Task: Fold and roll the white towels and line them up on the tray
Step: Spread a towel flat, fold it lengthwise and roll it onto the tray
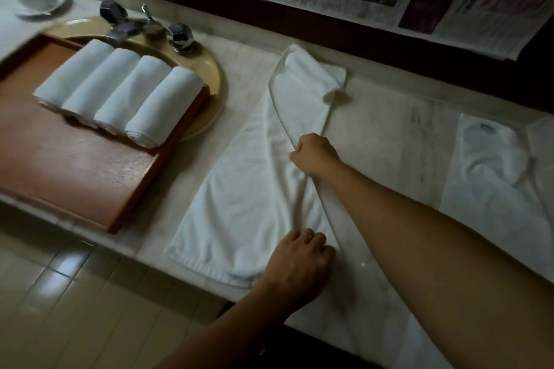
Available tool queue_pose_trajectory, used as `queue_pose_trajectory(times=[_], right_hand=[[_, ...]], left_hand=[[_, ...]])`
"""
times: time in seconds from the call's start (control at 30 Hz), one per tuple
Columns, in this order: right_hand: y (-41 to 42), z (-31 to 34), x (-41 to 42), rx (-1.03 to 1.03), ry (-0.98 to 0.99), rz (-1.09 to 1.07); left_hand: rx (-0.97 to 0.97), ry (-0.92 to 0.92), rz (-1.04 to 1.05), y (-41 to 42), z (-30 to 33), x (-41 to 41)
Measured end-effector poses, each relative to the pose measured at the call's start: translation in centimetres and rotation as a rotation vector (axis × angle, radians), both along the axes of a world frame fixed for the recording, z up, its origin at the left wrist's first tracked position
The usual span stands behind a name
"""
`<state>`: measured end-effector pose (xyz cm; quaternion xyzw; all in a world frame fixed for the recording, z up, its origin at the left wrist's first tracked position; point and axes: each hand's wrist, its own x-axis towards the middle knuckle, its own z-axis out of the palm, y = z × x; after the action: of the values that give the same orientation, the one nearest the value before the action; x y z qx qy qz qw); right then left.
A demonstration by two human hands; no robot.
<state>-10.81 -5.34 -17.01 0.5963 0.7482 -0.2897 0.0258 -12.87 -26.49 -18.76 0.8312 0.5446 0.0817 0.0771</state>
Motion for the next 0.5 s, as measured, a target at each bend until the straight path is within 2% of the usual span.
queue_pose_trajectory(times=[0.07, 0.13, 0.2, 0.27, 0.33, 0.43, 0.5], right_hand=[[-0.1, 0.0, 0.0, -0.005, -0.013, 0.016], [-0.1, 0.3, 0.0, -0.035, -0.030, 0.021], [-0.1, 1.1, -0.3, -0.079, 0.003, -0.025], [-0.2, 2.1, -0.9, -0.178, 0.154, -0.165], [-0.6, 3.3, -1.9, -0.270, 0.284, -0.265], [-1.5, 4.6, -4.5, -0.332, 0.379, -0.230], [-2.5, 4.5, -6.4, -0.382, 0.417, -0.164]], left_hand=[[0.021, 0.027, -0.009, 0.2, 0.1, 0.2], [0.019, -0.076, 0.056, 0.3, 0.6, 0.0], [0.007, -0.370, 0.258, 0.0, 1.8, -0.5], [-0.054, -0.724, 0.533, -0.8, 3.5, -1.8], [-0.032, -1.053, 0.772, -2.1, 4.5, -3.9], [0.038, -1.365, 1.088, -4.8, 4.8, -7.5], [0.009, -1.494, 1.283, -7.0, 3.5, -9.6]])
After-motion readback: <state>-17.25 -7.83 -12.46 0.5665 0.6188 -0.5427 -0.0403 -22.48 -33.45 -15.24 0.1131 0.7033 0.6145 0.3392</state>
